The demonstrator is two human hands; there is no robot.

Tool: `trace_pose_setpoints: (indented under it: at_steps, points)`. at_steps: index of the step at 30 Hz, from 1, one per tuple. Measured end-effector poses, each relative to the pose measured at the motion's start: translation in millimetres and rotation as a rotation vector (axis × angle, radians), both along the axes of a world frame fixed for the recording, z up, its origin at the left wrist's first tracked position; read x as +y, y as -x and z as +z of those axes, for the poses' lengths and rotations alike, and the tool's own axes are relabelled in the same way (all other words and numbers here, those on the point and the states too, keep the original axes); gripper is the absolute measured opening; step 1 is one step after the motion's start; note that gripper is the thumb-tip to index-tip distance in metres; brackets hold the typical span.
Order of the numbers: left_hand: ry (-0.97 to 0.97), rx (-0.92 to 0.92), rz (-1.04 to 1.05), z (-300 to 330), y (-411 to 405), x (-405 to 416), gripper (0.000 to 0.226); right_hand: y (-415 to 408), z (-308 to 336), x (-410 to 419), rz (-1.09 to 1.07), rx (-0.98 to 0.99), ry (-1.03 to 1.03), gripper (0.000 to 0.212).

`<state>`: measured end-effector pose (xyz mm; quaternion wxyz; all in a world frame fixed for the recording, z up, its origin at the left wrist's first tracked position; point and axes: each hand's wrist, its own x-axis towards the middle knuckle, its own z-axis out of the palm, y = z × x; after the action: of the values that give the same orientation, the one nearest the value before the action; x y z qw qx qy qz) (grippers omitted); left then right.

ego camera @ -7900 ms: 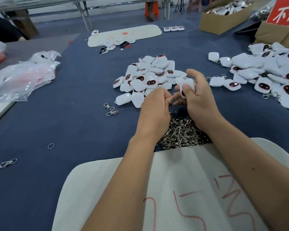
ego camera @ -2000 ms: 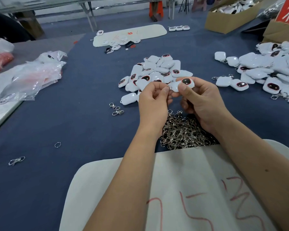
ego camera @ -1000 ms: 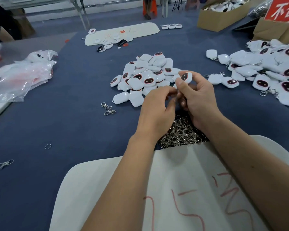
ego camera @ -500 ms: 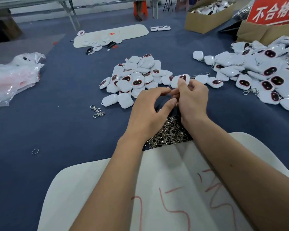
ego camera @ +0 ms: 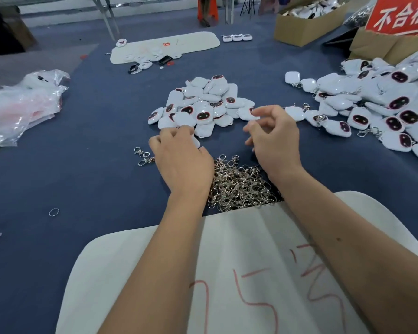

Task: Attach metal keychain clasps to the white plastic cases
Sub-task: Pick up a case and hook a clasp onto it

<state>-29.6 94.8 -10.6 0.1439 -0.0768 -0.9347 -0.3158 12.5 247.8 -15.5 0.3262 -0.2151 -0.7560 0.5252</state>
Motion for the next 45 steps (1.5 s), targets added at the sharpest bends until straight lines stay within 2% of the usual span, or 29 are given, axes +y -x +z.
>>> trace_pose_setpoints:
  at_steps: [2,4,7,9,11,14,16,18,20,23,26,29,31,36,40,42,45]
  points:
    - [-0.026,0.045,-0.025,0,-1,1,0.035,0,1,-3,0.069,-0.061,-0.102,0.011]
    - [-0.158,0.062,-0.071,1,-2,3,0.032,1,1,-4,0.118,-0.093,-0.173,0.017]
    - [-0.541,-0.026,-0.206,7,-4,10,0.024,-3,5,-6,0.293,-0.043,-0.239,0.049]
    - [-0.640,-0.064,-0.302,9,-5,14,0.018,-6,6,-10,0.417,0.006,-0.309,0.059]
    - [-0.627,-0.051,-0.348,9,-6,15,0.014,-5,4,-12,0.422,0.041,-0.333,0.051]
    - [-0.530,-0.011,-0.323,8,-4,13,0.033,-2,2,-9,0.251,0.033,-0.268,0.024]
    - [-0.246,0.006,-0.287,4,-2,11,0.032,0,2,-4,0.159,0.041,-0.148,0.014]
    - [0.063,-0.040,-0.290,2,-3,10,0.028,2,2,-2,0.123,0.052,0.016,0.019]
    - [0.165,-0.089,-0.332,3,-5,9,0.025,4,2,0,0.100,0.033,0.077,0.018]
    - [0.167,-0.092,-0.399,4,-3,8,0.024,5,0,1,0.118,0.016,0.035,0.016]
    - [0.211,-0.035,-0.390,3,-1,9,0.028,3,0,-2,0.251,0.082,0.024,0.007]
    - [0.130,-0.035,-0.379,2,-1,10,0.030,3,0,-2,0.396,0.135,0.097,0.024]
    - [0.077,-0.080,-0.415,1,0,9,0.031,3,0,-1,0.404,0.123,0.106,0.029]
    - [0.185,-0.141,-0.596,5,5,6,0.029,3,1,-2,0.376,0.141,0.184,0.023]
    - [0.140,-0.153,-0.581,1,8,9,0.022,4,1,-3,0.356,0.172,0.173,0.019]
    - [0.022,-0.156,-0.521,-2,7,10,0.022,3,1,-2,0.340,0.161,0.158,0.020]
    - [-0.335,-0.179,-0.451,-3,7,9,0.023,2,1,-1,0.337,0.133,0.134,0.023]
